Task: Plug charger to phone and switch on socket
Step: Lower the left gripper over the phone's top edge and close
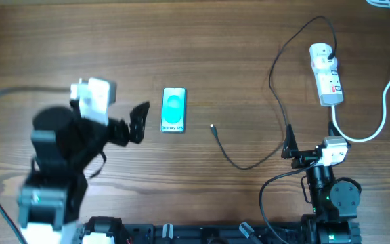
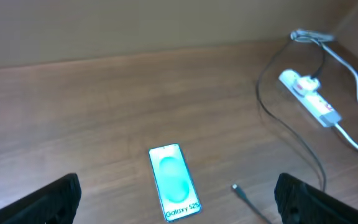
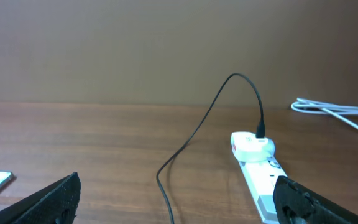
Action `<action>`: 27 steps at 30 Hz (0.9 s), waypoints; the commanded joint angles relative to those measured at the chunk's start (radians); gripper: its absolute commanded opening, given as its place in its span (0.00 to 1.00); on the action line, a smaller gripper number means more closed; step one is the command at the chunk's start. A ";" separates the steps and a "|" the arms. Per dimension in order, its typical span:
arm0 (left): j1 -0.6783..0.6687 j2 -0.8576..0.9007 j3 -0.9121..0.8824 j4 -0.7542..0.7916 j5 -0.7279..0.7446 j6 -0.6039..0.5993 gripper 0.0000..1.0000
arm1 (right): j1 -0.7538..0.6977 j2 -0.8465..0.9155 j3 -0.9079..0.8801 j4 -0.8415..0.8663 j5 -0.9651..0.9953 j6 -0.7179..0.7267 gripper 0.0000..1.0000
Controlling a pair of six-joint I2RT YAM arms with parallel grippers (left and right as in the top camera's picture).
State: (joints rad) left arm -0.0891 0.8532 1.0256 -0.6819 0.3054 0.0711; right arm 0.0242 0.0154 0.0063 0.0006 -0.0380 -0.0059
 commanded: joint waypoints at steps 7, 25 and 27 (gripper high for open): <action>-0.148 0.380 0.190 -0.119 -0.062 0.131 1.00 | -0.004 -0.011 -0.001 0.002 -0.016 -0.014 1.00; -0.196 0.837 0.190 0.089 -0.220 0.084 1.00 | -0.004 -0.011 -0.001 0.002 -0.016 -0.014 1.00; -0.196 0.879 0.190 0.109 -0.244 0.079 1.00 | -0.004 -0.011 -0.001 0.002 -0.016 -0.013 1.00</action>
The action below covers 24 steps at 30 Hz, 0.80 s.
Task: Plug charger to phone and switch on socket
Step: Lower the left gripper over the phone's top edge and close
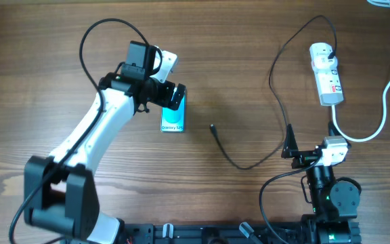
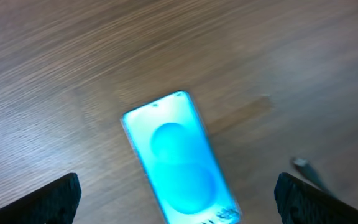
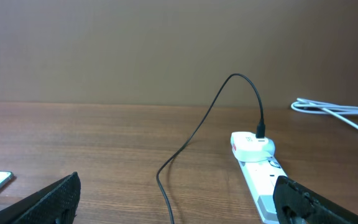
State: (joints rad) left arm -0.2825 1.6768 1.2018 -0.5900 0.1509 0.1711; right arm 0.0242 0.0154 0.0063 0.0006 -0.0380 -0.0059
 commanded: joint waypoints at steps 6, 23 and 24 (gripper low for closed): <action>-0.014 0.170 0.014 0.053 -0.089 -0.022 1.00 | -0.004 -0.011 -0.001 0.002 -0.016 -0.014 1.00; -0.076 0.250 0.011 0.052 -0.149 -0.389 1.00 | -0.004 -0.011 -0.001 0.002 -0.016 -0.014 1.00; -0.079 0.256 0.010 0.052 -0.149 -0.389 1.00 | -0.004 -0.011 -0.001 0.002 -0.016 -0.014 1.00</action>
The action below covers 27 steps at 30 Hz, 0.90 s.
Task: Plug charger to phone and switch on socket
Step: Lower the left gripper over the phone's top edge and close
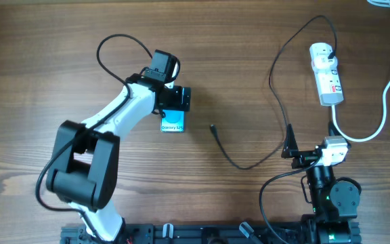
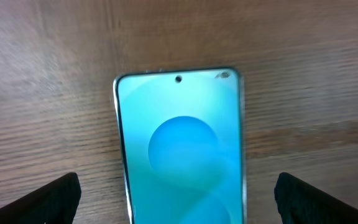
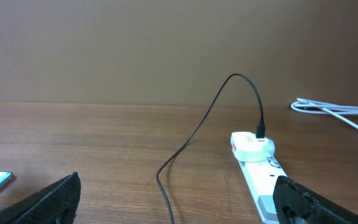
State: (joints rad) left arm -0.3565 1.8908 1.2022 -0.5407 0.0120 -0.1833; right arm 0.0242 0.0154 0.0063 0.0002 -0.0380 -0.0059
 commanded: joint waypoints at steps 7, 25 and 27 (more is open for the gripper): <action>-0.026 0.098 0.008 -0.014 -0.010 -0.034 1.00 | -0.004 -0.011 -0.001 0.002 -0.016 -0.014 1.00; -0.026 0.171 0.008 -0.057 -0.013 -0.004 1.00 | -0.004 -0.011 -0.001 0.002 -0.016 -0.014 1.00; -0.031 0.177 0.008 -0.058 0.002 -0.005 0.98 | -0.004 -0.011 -0.001 0.002 -0.016 -0.014 1.00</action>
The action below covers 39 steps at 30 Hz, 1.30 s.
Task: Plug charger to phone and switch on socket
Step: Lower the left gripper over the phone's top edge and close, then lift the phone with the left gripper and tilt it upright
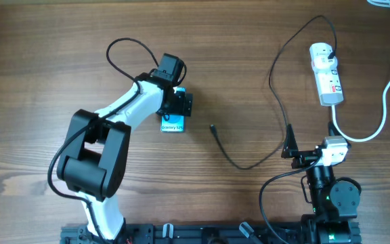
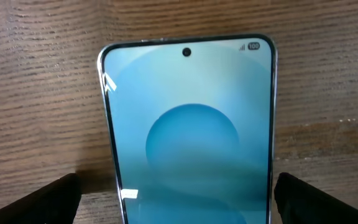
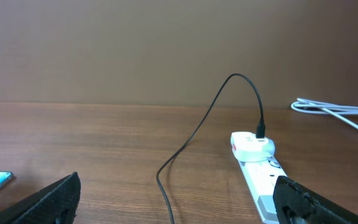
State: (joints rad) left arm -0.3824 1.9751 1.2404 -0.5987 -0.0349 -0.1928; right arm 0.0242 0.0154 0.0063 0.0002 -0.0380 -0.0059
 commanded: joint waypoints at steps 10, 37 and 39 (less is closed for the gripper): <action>-0.058 0.093 -0.031 -0.040 0.048 0.001 0.70 | -0.004 -0.011 -0.001 0.002 -0.016 -0.014 1.00; -0.058 0.093 0.214 -0.279 0.044 -0.121 0.58 | -0.004 -0.011 -0.001 0.002 -0.016 -0.014 1.00; -0.058 0.093 0.256 -0.321 0.044 -0.143 0.57 | -0.004 -0.011 -0.001 0.002 -0.016 -0.014 1.00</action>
State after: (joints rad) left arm -0.4332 2.0583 1.4193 -0.8791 -0.0139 -0.2932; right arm 0.0242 0.0154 0.0063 0.0002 -0.0380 -0.0059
